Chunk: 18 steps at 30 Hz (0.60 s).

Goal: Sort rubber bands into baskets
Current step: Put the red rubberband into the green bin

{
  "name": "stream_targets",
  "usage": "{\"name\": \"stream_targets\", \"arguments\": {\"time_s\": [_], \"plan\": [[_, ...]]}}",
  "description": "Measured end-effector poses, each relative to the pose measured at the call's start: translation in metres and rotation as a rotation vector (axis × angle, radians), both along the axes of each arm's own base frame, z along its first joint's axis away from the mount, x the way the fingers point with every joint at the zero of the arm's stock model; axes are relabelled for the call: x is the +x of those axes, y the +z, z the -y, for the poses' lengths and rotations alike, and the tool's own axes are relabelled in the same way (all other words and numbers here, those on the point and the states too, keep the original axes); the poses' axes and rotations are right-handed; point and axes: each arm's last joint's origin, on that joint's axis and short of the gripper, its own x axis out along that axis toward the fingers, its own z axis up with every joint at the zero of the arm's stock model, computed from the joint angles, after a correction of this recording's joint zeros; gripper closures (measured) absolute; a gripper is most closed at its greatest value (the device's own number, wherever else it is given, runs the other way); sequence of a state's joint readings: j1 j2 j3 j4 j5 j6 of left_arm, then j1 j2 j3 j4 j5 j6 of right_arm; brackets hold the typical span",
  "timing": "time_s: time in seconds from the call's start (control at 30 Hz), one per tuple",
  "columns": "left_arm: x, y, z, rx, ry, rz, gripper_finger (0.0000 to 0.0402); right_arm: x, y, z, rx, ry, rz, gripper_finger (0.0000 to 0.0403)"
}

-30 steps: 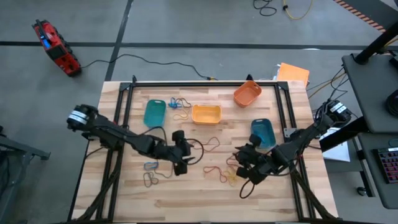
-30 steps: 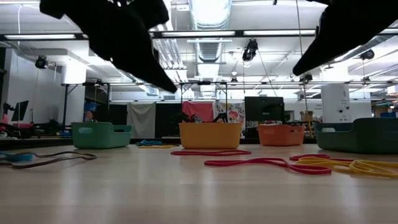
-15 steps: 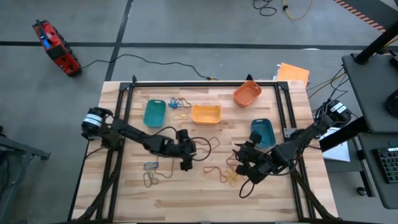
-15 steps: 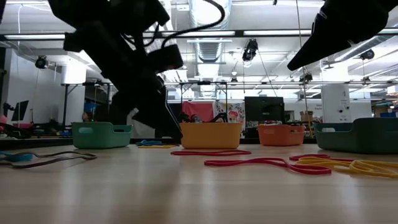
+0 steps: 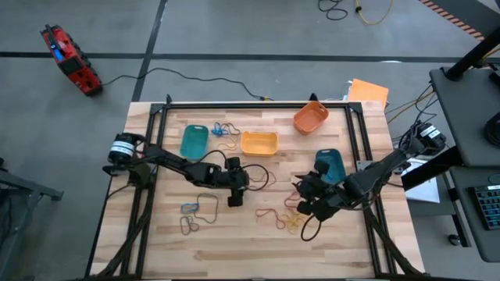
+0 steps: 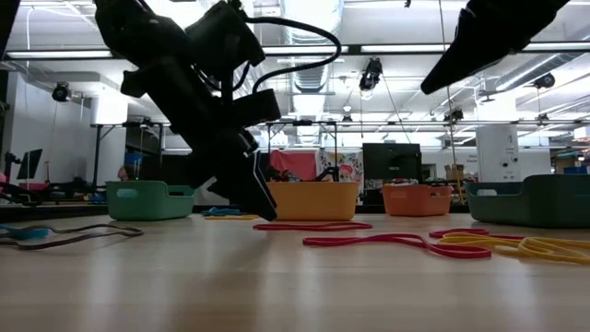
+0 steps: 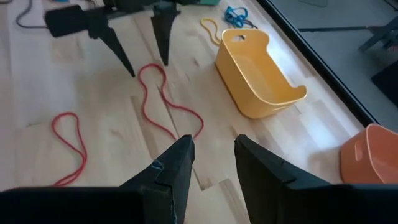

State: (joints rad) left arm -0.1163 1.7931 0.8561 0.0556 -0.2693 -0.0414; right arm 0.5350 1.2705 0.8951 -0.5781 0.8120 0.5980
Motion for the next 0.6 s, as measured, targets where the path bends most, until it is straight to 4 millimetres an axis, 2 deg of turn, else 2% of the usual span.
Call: {"name": "stream_targets", "arguments": {"time_s": [0.17,0.6], "plan": [[-0.001,-0.002,-0.007,-0.012,-0.017,-0.005,0.0178,-0.003,0.006,0.002,0.006,0.008,0.018,0.0289],[-0.003,-0.007,-0.017,-0.062,-0.044,0.003,0.0178,-0.004,0.008,0.002,-0.002,0.016,0.016,0.0289]]}}
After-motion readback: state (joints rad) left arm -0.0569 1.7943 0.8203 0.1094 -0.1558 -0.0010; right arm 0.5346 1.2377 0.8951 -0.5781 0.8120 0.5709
